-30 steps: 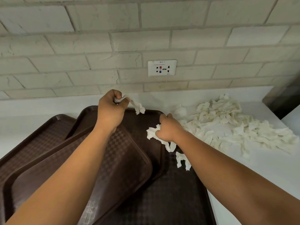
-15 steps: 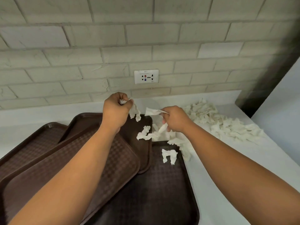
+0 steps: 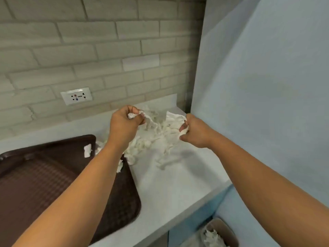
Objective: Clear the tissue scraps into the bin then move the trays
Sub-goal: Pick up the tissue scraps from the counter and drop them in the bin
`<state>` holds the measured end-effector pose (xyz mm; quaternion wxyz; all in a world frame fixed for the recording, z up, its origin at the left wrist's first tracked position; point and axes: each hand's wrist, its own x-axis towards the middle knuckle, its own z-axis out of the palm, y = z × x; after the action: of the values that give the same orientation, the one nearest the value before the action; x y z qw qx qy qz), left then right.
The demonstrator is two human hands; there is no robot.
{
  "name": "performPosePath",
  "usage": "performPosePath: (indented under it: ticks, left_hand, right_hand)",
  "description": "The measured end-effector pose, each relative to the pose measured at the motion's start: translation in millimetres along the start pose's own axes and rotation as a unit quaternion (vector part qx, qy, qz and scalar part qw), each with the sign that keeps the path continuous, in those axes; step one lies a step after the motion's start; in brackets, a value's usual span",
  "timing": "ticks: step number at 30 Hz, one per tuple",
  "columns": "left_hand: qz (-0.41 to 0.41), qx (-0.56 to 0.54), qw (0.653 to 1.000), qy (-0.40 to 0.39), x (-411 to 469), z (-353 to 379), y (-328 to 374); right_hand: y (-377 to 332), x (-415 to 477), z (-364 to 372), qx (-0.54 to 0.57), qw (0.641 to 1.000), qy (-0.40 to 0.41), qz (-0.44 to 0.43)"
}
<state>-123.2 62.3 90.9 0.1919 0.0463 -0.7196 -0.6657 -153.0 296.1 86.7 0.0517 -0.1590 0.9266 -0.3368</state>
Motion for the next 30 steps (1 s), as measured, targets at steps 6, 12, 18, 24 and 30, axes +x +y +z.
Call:
performPosePath:
  ticks: [6,12,18,24,30]
  left_hand:
    - [-0.024,0.0,0.995,-0.097,-75,123,-8]
    - [-0.084,0.033,0.981,-0.174,-153,206,-59]
    - [-0.159,0.099,0.953,-0.241,-220,249,-145]
    - [-0.222,0.131,0.928,-0.268,-253,286,-237]
    - [-0.277,0.17,0.907,-0.268,-266,319,-362]
  right_hand:
    - [113,-99,-46,-0.009,0.997,0.024,0.073]
    - [220,-189,-33,0.106,0.975,0.011,0.193]
    - [312,-250,40,0.084,0.943,-0.005,0.321]
    - [390,-269,118,0.063,0.897,0.032,0.437]
    - [467,-275,185,0.103,0.868,0.033,0.485]
